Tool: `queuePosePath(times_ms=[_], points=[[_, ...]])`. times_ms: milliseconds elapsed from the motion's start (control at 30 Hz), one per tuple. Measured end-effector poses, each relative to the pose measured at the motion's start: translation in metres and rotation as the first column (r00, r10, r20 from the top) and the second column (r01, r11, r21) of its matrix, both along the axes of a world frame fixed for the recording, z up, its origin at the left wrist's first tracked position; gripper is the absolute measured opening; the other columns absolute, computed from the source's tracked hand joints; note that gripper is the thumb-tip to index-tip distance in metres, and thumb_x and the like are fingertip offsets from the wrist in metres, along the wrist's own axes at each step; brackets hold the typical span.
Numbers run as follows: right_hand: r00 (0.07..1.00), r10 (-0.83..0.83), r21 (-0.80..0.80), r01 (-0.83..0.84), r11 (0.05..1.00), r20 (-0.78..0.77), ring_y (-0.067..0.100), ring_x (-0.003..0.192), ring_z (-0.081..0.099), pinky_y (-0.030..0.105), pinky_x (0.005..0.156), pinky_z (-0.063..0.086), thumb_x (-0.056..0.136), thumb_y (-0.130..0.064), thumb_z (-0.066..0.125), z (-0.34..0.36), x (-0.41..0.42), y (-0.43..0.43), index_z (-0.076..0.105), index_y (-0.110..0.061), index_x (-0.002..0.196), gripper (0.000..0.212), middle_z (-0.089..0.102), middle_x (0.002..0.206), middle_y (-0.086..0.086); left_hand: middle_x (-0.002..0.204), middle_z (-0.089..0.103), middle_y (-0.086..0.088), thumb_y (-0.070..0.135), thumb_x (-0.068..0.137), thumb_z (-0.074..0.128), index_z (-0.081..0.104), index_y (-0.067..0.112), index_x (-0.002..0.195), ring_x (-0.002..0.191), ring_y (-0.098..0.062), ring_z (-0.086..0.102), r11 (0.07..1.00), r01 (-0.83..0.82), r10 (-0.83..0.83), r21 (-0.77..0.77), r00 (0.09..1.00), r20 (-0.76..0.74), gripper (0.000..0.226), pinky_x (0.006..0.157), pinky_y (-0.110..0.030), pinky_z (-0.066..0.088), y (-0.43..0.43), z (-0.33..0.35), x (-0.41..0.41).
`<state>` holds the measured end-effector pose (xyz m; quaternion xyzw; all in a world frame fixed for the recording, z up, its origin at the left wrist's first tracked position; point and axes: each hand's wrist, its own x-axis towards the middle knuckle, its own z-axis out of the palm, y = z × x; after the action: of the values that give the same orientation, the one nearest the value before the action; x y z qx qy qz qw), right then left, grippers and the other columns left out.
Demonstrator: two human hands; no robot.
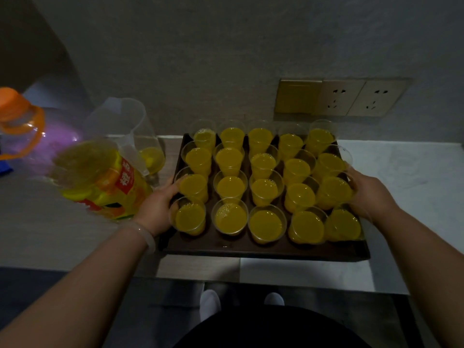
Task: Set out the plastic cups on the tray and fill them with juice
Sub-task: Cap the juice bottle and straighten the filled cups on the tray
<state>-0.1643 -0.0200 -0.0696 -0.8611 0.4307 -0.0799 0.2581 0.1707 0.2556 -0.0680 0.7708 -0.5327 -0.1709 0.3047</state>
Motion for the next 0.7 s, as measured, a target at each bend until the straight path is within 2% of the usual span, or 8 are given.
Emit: queuePosePath(times_ms=[67, 100, 200, 300, 367, 467, 600, 700], points=[[1.0, -0.018, 0.014, 0.018, 1.0, 0.001, 0.039, 0.095, 0.061, 0.033, 0.077, 0.041, 0.073, -0.047, 0.044, 0.003, -0.002, -0.001, 0.033, -0.023, 0.147, 0.079, 0.064, 0.109, 0.023, 0.138, 0.039, 0.006, 0.019, 0.084, 0.061, 0.036, 0.049, 0.132, 0.126, -0.013, 0.042, 1.0, 0.003, -0.003, -0.007, 1.0, -0.01, 0.061, 0.099, -0.015, 0.031, 0.0, -0.004, 0.001], [1.0, -0.022, 0.008, 0.022, 1.0, -0.003, 0.04, 0.095, 0.06, 0.033, 0.077, 0.04, 0.073, -0.047, 0.043, 0.004, -0.003, -0.002, 0.033, -0.023, 0.148, 0.079, 0.064, 0.109, 0.024, 0.139, 0.041, 0.003, 0.015, 0.085, 0.063, 0.039, 0.044, 0.133, 0.126, -0.015, 0.043, 1.0, 0.001, -0.001, -0.006, 1.0, -0.006, 0.061, 0.1, -0.018, 0.031, -0.001, -0.005, 0.001], [1.0, -0.018, -0.016, 0.018, 1.0, -0.002, 0.037, 0.091, 0.06, 0.032, 0.076, 0.039, 0.074, -0.045, 0.043, 0.009, -0.006, -0.004, 0.033, -0.022, 0.148, 0.078, 0.064, 0.107, 0.024, 0.145, 0.04, 0.0, 0.021, 0.084, 0.059, 0.043, 0.025, 0.137, 0.13, -0.017, 0.041, 1.0, -0.006, 0.006, -0.015, 1.0, 0.014, 0.056, 0.104, -0.024, 0.032, -0.006, -0.004, 0.002], [0.999, -0.031, -0.007, 0.032, 0.999, 0.022, 0.028, 0.082, 0.055, 0.03, 0.074, 0.038, 0.073, -0.044, 0.043, 0.016, -0.01, -0.002, 0.036, -0.022, 0.146, 0.077, 0.064, 0.101, 0.021, 0.15, 0.035, 0.004, 0.013, 0.088, 0.064, 0.042, 0.026, 0.141, 0.133, -0.015, 0.039, 0.999, 0.032, -0.032, 0.003, 0.999, 0.022, 0.059, 0.108, -0.029, 0.034, -0.012, -0.003, 0.006], [0.999, -0.044, -0.009, 0.044, 0.999, 0.023, 0.03, 0.085, 0.056, 0.031, 0.075, 0.038, 0.074, -0.044, 0.044, 0.019, -0.014, -0.001, 0.036, -0.022, 0.146, 0.076, 0.064, 0.101, 0.02, 0.151, 0.037, 0.001, 0.012, 0.088, 0.065, 0.041, 0.023, 0.144, 0.134, -0.016, 0.039, 0.999, 0.042, -0.042, 0.016, 0.999, 0.024, 0.062, 0.11, -0.034, 0.035, -0.015, -0.003, 0.007], [0.999, -0.051, -0.006, 0.051, 0.999, 0.006, 0.025, 0.082, 0.051, 0.031, 0.074, 0.038, 0.088, -0.039, 0.052, 0.018, -0.021, -0.002, 0.035, -0.024, 0.146, 0.062, 0.063, 0.102, 0.017, 0.15, 0.037, 0.0, 0.011, 0.086, 0.067, 0.039, 0.023, 0.144, 0.132, -0.016, 0.04, 0.998, 0.027, -0.028, 0.049, 0.999, 0.03, 0.065, 0.108, -0.029, 0.033, -0.018, -0.002, 0.002], [0.998, -0.062, 0.018, 0.062, 0.998, 0.004, 0.025, 0.08, 0.053, 0.03, 0.073, 0.038, 0.08, -0.043, 0.047, 0.016, -0.032, -0.005, 0.037, -0.026, 0.145, 0.068, 0.061, 0.095, 0.013, 0.149, 0.039, -0.002, 0.022, 0.087, 0.064, 0.038, 0.029, 0.142, 0.128, -0.023, 0.047, 0.997, 0.037, -0.041, 0.066, 0.998, 0.055, 0.062, 0.105, -0.031, 0.036, -0.023, -0.002, -0.007], [0.998, -0.067, 0.01, 0.067, 0.998, -0.016, 0.034, 0.091, 0.058, 0.031, 0.075, 0.038, 0.093, -0.026, 0.057, 0.015, -0.042, -0.009, 0.037, -0.024, 0.145, 0.056, 0.064, 0.107, 0.021, 0.149, 0.038, -0.002, 0.03, 0.084, 0.061, 0.035, 0.032, 0.142, 0.127, -0.022, 0.047, 0.997, 0.032, -0.036, 0.07, 0.998, 0.056, 0.063, 0.104, -0.031, 0.036, -0.029, -0.001, -0.018]])
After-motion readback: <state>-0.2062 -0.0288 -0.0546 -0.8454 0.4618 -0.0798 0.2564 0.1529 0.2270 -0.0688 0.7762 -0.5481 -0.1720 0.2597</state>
